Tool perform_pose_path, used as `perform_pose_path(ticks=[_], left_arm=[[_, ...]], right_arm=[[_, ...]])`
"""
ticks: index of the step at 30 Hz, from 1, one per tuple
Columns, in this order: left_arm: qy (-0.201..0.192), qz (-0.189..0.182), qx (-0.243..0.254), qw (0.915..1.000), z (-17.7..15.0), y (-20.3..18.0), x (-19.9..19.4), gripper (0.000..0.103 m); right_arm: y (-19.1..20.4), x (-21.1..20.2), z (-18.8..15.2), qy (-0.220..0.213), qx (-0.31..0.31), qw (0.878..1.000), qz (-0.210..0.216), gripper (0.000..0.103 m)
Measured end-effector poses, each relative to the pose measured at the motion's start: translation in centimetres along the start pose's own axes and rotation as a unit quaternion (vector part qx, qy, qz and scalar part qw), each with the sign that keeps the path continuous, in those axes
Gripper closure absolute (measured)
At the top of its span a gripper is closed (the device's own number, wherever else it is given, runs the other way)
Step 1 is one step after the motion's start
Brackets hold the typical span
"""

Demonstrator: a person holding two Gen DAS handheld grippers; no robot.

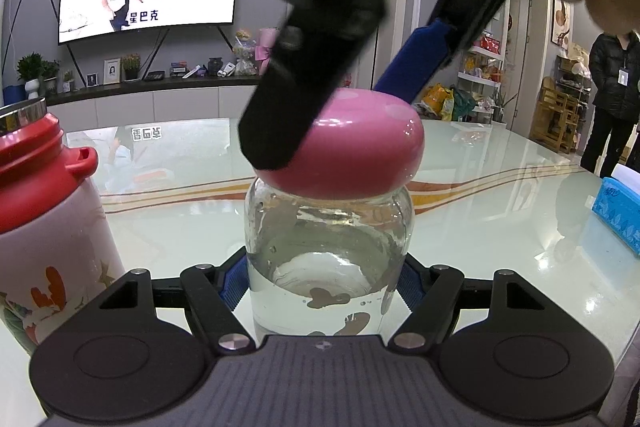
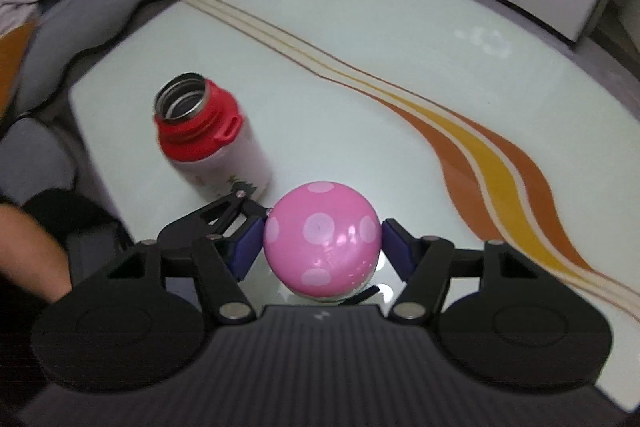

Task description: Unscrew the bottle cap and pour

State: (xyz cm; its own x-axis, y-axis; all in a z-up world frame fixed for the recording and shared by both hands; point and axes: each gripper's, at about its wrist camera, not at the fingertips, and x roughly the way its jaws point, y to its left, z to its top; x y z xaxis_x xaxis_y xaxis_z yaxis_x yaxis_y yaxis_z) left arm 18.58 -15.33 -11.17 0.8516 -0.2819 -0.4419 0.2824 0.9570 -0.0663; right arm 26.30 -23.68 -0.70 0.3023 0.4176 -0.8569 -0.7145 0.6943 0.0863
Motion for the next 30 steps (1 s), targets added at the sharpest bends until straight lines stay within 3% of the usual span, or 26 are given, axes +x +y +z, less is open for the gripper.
perform_pose_path(ticks=[6, 10, 12, 17, 23, 28, 30], left_arm=[[0.0, 0.0, 0.001, 1.0, 0.0, 0.0, 0.0, 0.028], [0.0, 0.0, -0.001, 1.0, 0.0, 0.1, 0.0, 0.028], [0.0, 0.0, -0.001, 1.0, 0.0, 0.2, 0.1, 0.028], [0.001, -0.001, -0.001, 1.0, 0.0, 0.4, 0.1, 0.028], [0.001, 0.0, -0.001, 1.0, 0.0, 0.4, 0.1, 0.028], [0.002, -0.001, -0.001, 1.0, 0.1, 0.5, 0.1, 0.028], [0.002, -0.001, -0.001, 1.0, 0.1, 0.6, 0.1, 0.028]], right_arm=[[-0.9, -0.6, -0.2, -0.005, -0.006, 1.0, 0.03, 0.038], [-0.1, -1.6, -0.1, -0.02, 0.017, 0.999, 0.023, 0.018], [0.5, -1.9, 0.0, -0.027, 0.026, 0.999, 0.004, 0.017], [3.3, -2.4, 1.0, -0.046, 0.064, 0.994, -0.07, 0.017], [6.0, 0.0, 1.8, -0.003, 0.117, 0.979, -0.167, 0.022], [6.2, 1.5, 1.7, 0.011, 0.121, 0.972, -0.199, 0.037], [6.0, 1.7, 1.7, 0.014, 0.122, 0.972, -0.201, 0.038]])
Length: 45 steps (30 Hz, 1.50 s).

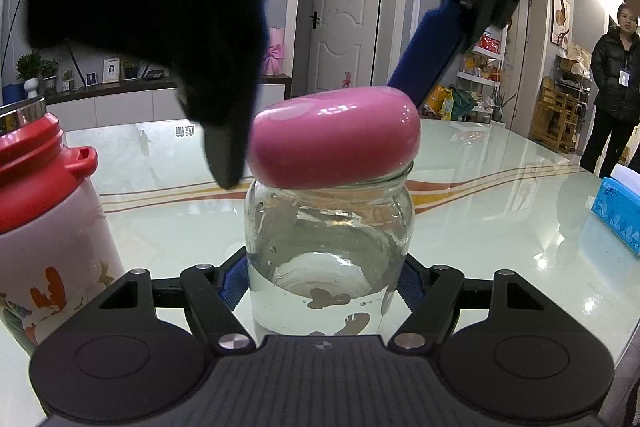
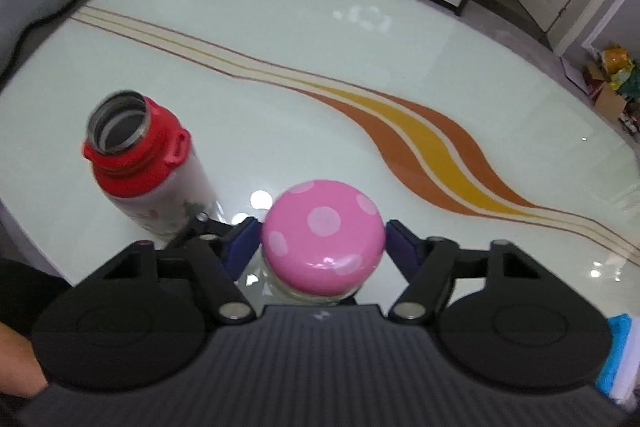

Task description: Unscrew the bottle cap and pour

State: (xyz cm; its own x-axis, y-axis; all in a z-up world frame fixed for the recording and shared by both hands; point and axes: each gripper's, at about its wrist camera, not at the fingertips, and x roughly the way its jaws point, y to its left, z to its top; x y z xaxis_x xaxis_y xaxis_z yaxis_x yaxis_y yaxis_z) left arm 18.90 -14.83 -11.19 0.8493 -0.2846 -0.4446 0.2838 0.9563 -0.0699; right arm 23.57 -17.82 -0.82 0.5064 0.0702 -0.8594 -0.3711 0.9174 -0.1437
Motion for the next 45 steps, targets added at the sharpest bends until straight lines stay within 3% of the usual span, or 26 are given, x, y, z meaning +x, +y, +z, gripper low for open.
perform_pose_path(ticks=[4, 9, 15, 22, 27, 32, 39, 45], left_arm=[[0.0, 0.0, 0.0, 1.0, 0.0, 0.2, 0.1, 0.028], [-0.001, -0.003, 0.003, 1.0, 0.5, 1.4, 0.8, 0.028], [-0.003, -0.003, 0.006, 1.0, 0.4, 1.4, 0.7, 0.028], [-0.004, -0.003, 0.005, 1.0, 0.7, -0.4, 0.7, 0.028], [-0.003, -0.003, 0.005, 1.0, 0.6, -1.1, 0.7, 0.028], [-0.002, -0.003, 0.003, 1.0, 0.0, -2.0, 0.3, 0.028], [-0.001, -0.003, 0.002, 1.0, 0.0, -2.6, 0.4, 0.028], [0.0, -0.004, 0.001, 1.0, 0.1, -1.7, 0.6, 0.028]], right_arm=[[-0.4, 0.0, 0.0, -0.002, 0.001, 1.0, 0.012, 0.039], [-2.5, -0.2, -0.6, -0.015, 0.02, 0.998, 0.059, 0.039], [-3.6, -0.5, -1.2, -0.026, 0.018, 0.997, 0.068, 0.039], [-3.3, -0.3, -0.2, -0.012, -0.048, 0.995, 0.088, 0.039], [-3.5, -0.5, 1.1, 0.007, -0.141, 0.982, 0.124, 0.039], [-4.0, -1.3, 2.4, 0.006, -0.182, 0.973, 0.144, 0.039], [-6.5, -3.2, 2.7, -0.034, -0.134, 0.981, 0.134, 0.039], [-9.0, -2.8, -0.1, -0.061, -0.06, 0.988, 0.127, 0.039]])
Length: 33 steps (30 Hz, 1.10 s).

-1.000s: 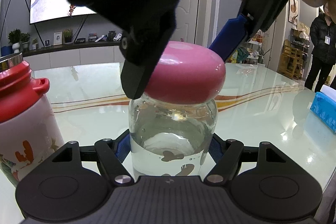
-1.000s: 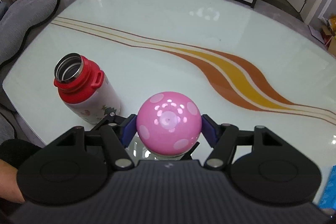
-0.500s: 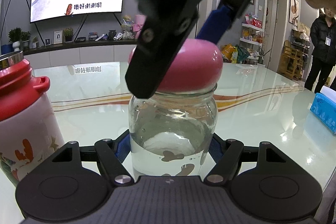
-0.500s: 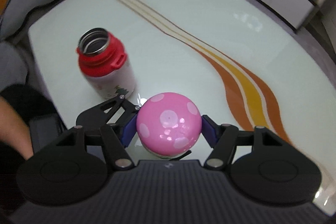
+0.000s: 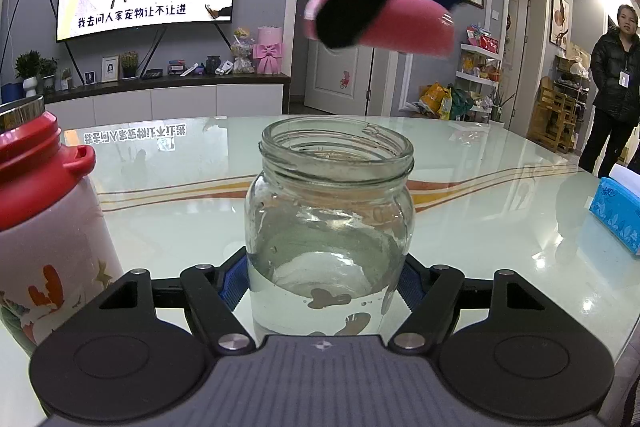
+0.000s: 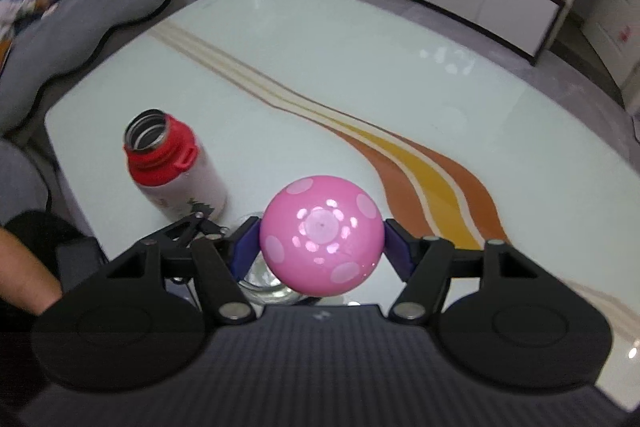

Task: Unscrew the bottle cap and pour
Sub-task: 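Lift the loosened pink cap off the jar rim with the right gripper, then set the pink cap on the table with the right gripper while the left gripper releases the jar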

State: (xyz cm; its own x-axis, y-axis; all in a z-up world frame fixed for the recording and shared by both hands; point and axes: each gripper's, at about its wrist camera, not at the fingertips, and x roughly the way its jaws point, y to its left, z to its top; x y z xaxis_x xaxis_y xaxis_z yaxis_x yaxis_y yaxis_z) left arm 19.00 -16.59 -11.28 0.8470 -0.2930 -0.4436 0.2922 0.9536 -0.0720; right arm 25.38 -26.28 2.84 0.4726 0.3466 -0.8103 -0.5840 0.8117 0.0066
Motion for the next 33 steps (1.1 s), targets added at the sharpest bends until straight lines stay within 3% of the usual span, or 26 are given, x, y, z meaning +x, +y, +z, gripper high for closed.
perform_pose_path(ticks=[7, 16, 33], left_arm=[[-0.001, 0.0, 0.001, 1.0, 0.0, 1.1, -0.3, 0.028], [-0.001, 0.0, 0.001, 1.0, -0.3, 1.5, -1.0, 0.028], [0.0, 0.0, 0.0, 1.0, -0.4, 1.2, -1.7, 0.028]], right_arm=[[-3.1, 1.3, -3.5, -0.006, 0.115, 0.992, -0.051, 0.039], [-5.6, 6.3, -7.2, 0.057, 0.215, 0.969, -0.108, 0.038], [-5.2, 9.5, -9.2, 0.082, 0.257, 0.956, -0.115, 0.038]])
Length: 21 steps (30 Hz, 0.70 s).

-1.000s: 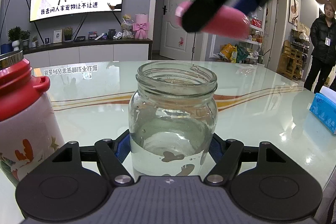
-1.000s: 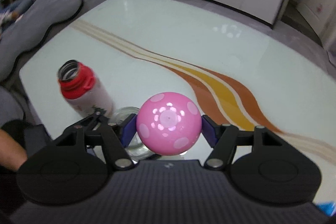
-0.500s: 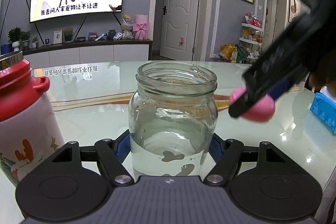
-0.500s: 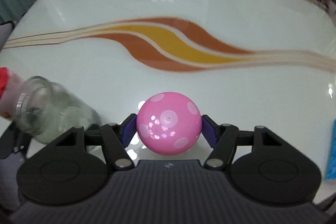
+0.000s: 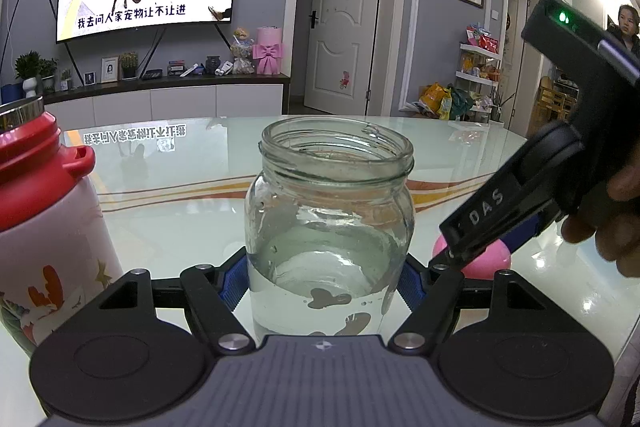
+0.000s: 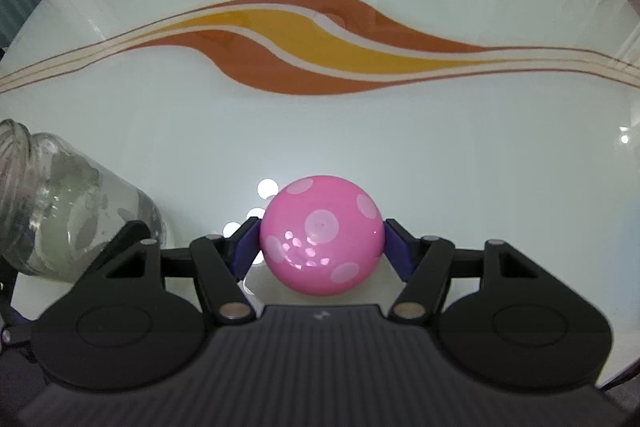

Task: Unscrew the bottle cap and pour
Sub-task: 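Set the pink cap on the table with the right gripper while the left gripper releases the jar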

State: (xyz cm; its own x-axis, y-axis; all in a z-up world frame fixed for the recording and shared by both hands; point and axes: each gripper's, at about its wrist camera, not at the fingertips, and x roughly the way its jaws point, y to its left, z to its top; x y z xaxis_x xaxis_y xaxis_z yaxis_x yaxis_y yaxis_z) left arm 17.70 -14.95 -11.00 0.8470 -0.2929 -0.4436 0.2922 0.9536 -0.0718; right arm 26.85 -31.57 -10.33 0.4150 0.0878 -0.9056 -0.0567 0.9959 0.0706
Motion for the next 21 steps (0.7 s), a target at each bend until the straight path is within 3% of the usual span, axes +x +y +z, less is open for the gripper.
perform_pose_path(ticks=[8, 12, 21], left_arm=[[0.0, -0.002, 0.001, 1.0, 0.4, 1.1, 0.5, 0.028], [0.0, -0.003, 0.001, 1.0, 0.4, 1.2, 0.6, 0.028], [0.0, -0.003, 0.005, 1.0, 0.5, 1.5, 0.6, 0.028]], right_arm=[[0.5, -0.4, -0.5, -0.001, 0.005, 1.0, 0.002, 0.037], [-0.2, -1.3, -0.7, -0.005, 0.011, 1.0, 0.004, 0.025], [-0.2, -1.6, -0.7, -0.014, 0.016, 1.0, 0.001, 0.025]])
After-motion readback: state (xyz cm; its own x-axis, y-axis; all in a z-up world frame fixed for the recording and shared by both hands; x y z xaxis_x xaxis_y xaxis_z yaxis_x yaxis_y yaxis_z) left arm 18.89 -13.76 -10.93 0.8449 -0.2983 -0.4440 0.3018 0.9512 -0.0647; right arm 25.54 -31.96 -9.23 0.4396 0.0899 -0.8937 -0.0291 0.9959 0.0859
